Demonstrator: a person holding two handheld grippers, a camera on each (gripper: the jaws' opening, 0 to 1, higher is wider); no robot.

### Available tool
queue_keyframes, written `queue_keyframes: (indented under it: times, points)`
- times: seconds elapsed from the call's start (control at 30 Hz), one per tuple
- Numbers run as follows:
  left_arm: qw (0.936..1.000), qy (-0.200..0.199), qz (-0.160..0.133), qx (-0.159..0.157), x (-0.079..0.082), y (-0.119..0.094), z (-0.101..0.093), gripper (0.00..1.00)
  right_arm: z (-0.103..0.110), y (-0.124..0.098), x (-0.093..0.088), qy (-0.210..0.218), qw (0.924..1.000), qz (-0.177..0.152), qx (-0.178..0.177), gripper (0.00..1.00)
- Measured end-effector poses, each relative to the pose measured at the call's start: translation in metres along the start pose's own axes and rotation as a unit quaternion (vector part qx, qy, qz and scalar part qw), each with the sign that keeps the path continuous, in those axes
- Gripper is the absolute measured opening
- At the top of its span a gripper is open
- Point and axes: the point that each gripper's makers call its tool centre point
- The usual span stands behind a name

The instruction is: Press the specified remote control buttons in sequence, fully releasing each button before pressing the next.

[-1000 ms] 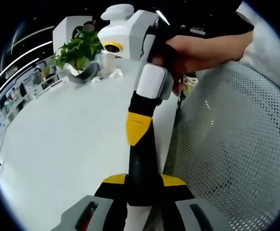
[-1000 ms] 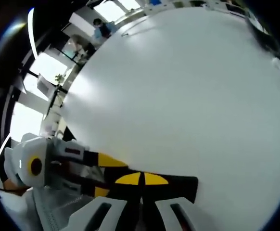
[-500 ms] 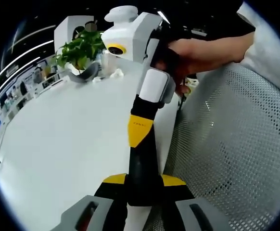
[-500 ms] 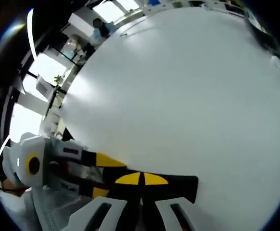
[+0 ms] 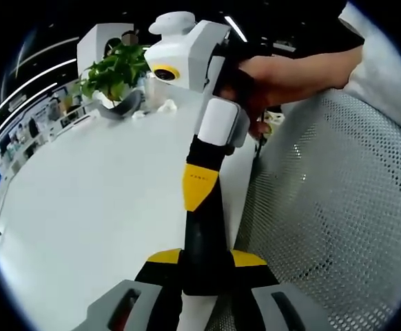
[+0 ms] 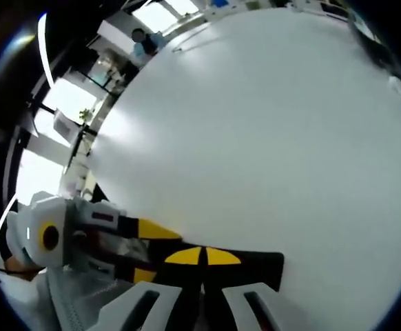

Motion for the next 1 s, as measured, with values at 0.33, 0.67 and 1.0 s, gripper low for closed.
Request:
queue_keyframes:
  times: [0.33,0.67,1.0]
  points:
    - [1.0000,0.000,0.000,0.000,-0.0001,-0.0005,-0.0007,0.24,0.0001,-0.0005,-0.0006,0.001,1.0000,0.000,0.001,0.00]
    - [1.0000,0.000,0.000,0.000,-0.0004,-0.0010,-0.0009,0.24,0.0004,-0.0004,-0.0005,0.003,1.0000,-0.001,0.002,0.00]
    - [1.0000,0.000,0.000,0.000,-0.0008,-0.0010,-0.0008,0.24,0.0008,-0.0003,-0.0008,0.004,1.0000,-0.002,0.003,0.00]
Point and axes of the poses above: the point that each gripper's makers call its tool centre point, and the gripper's own axes: y roughly forward along the fingers, z roughly to its left, x roughly out of its top, and after that the axes turned 13 degrees about -y, right-handed
